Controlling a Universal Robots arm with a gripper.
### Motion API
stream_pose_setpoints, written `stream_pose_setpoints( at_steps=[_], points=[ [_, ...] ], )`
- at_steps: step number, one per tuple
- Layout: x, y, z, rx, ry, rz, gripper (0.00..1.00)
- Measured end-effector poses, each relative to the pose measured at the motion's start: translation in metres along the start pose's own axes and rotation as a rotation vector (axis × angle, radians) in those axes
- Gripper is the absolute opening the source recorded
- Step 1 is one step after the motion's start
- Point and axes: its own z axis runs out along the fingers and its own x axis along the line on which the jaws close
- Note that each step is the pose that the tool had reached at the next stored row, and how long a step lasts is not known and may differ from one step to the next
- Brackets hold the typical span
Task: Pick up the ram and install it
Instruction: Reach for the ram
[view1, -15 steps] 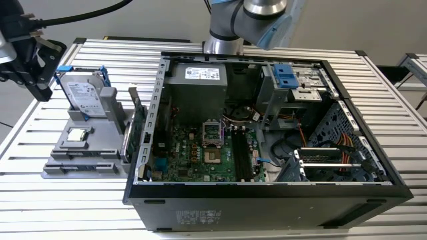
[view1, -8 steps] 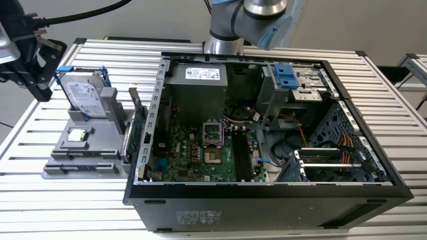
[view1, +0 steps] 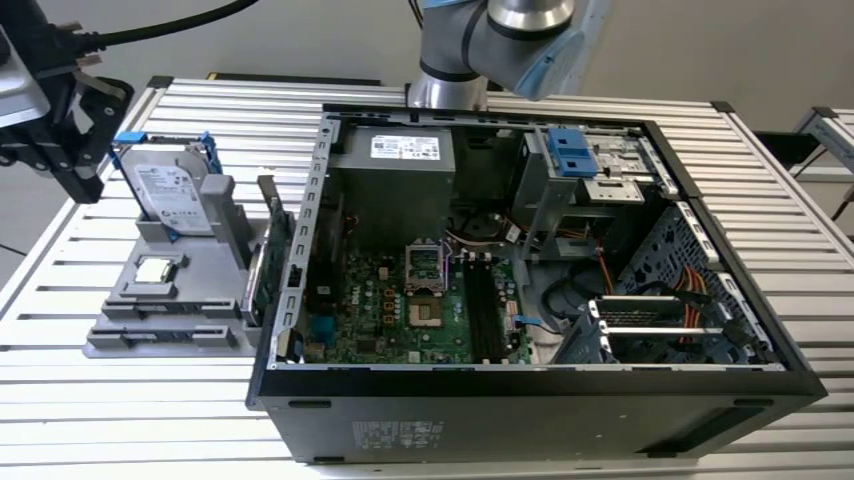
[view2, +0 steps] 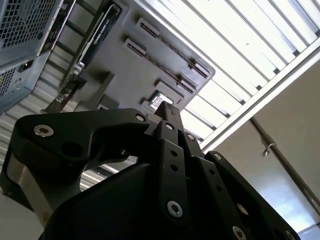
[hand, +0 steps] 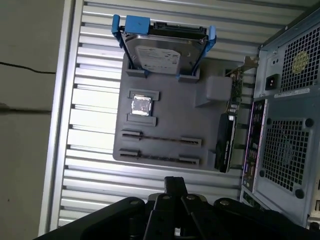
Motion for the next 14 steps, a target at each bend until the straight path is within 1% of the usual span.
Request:
stream_pose_setpoints(
  at_steps=[14],
  points=[
    [0.0, 0.0, 0.0, -0.0002, 0.0036, -0.072, 0.0]
  ],
)
